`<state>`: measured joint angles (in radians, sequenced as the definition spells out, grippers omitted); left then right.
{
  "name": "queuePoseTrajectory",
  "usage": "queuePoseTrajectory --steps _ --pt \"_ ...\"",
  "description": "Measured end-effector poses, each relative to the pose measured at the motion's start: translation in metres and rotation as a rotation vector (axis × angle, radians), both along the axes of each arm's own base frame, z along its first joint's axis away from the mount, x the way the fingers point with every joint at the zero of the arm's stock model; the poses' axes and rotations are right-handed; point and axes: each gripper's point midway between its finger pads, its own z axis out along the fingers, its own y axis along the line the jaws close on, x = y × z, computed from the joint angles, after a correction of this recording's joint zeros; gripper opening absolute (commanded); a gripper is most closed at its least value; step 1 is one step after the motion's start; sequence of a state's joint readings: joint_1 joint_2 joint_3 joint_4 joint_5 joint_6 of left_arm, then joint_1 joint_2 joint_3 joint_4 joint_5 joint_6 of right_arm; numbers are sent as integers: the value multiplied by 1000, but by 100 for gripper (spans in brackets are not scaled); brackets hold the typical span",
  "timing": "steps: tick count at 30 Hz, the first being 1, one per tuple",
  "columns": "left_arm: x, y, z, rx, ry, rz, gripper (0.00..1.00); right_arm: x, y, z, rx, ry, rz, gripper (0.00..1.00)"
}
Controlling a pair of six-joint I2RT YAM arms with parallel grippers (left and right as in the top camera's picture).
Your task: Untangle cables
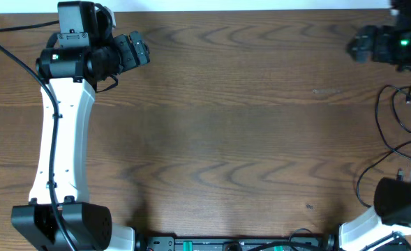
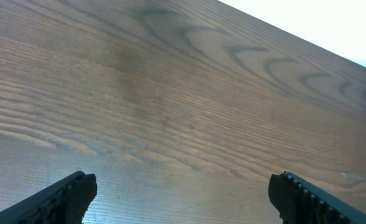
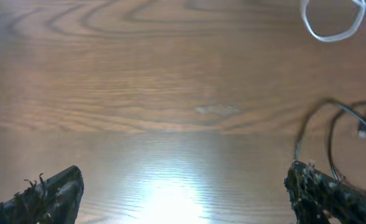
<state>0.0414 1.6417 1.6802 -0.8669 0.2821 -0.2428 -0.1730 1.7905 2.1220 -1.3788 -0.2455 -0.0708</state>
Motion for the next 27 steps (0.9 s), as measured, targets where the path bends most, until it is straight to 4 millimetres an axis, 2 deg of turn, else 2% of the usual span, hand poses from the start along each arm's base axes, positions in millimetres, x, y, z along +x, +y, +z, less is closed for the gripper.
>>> queuePoseTrajectory --steps 2,5,12,15,27 --pt "0 0 0 0 0 0 94 -5 13 9 -25 -21 26 99" --pt "0 0 0 0 0 0 95 -15 22 21 -42 -43 43 99" --pt "0 0 0 0 0 0 95 -51 27 61 -50 -123 14 99" --pt "0 0 0 0 0 0 95 -61 28 73 -52 -154 11 99" --pt "0 0 0 0 0 0 95 -64 28 77 -54 -166 8 99"
